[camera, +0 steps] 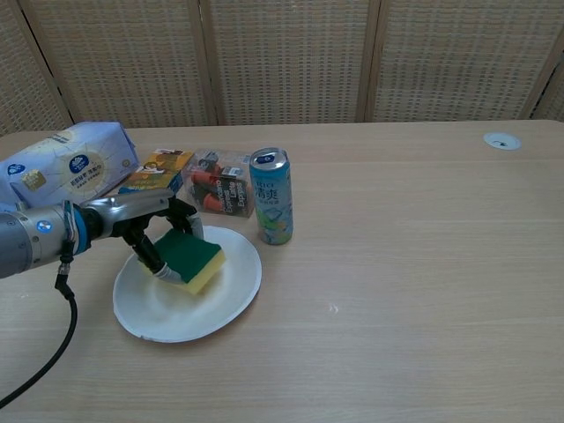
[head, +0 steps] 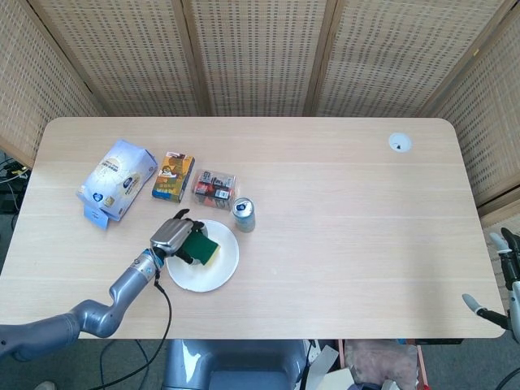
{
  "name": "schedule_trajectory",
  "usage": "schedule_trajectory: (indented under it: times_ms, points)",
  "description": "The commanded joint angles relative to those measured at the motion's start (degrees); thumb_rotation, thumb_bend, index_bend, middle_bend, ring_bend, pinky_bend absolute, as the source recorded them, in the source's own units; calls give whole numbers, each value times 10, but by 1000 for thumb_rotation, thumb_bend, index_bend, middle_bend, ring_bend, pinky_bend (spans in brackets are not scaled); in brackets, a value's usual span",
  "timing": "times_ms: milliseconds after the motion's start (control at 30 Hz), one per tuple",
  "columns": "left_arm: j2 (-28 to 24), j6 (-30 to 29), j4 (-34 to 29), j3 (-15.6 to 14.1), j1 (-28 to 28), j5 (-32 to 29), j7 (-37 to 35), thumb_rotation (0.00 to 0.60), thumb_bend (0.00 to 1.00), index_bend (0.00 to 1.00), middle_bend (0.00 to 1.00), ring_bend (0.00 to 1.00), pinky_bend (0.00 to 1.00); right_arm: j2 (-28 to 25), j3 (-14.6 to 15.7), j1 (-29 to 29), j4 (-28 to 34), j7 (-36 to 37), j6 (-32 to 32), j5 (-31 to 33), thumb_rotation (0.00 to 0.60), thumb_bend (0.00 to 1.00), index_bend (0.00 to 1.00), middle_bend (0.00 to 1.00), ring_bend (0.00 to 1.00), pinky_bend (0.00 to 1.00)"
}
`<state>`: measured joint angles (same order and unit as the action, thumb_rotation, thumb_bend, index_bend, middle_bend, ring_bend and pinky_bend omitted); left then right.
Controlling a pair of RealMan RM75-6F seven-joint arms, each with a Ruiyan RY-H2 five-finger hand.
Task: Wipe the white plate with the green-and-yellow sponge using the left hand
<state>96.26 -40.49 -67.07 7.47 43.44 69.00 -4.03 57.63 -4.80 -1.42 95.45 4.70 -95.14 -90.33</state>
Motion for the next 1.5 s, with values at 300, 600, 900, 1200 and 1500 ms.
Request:
schedule_trajectory:
  times_ms: [300, 600, 900, 1200, 1500]
  points:
    - [26, 10, 26, -7, 2, -5, 6, 600, 65, 595, 410, 301, 2, -2, -1, -1, -2, 7, -2, 1, 600, 0, 0, 0, 0, 0]
    - [-35, -42, -47, 18, -10, 16, -13, 600, 65, 595, 410, 301, 2, -3, 2, -3, -2, 10, -6, -5, 600, 0, 0, 0, 0, 0]
    - [-108, -36, -57, 2, -38, -20, 7, 600, 63, 595, 410, 301, 0, -4, 5, -6, 1, 10, -14, -16, 600, 0, 0, 0, 0, 0]
    - [-103, -24, 29, -48, -80, 17, -55, 600, 64, 595, 410, 301, 0, -3, 8, -7, 5, 2, -15, -22, 600, 0, 0, 0, 0, 0]
    - [-95, -19, 41, -58, -74, 67, -105, 600, 0, 3, 1, 0, 0, -3, 6, -6, 6, 0, -13, -17, 600, 0, 0, 0, 0, 0]
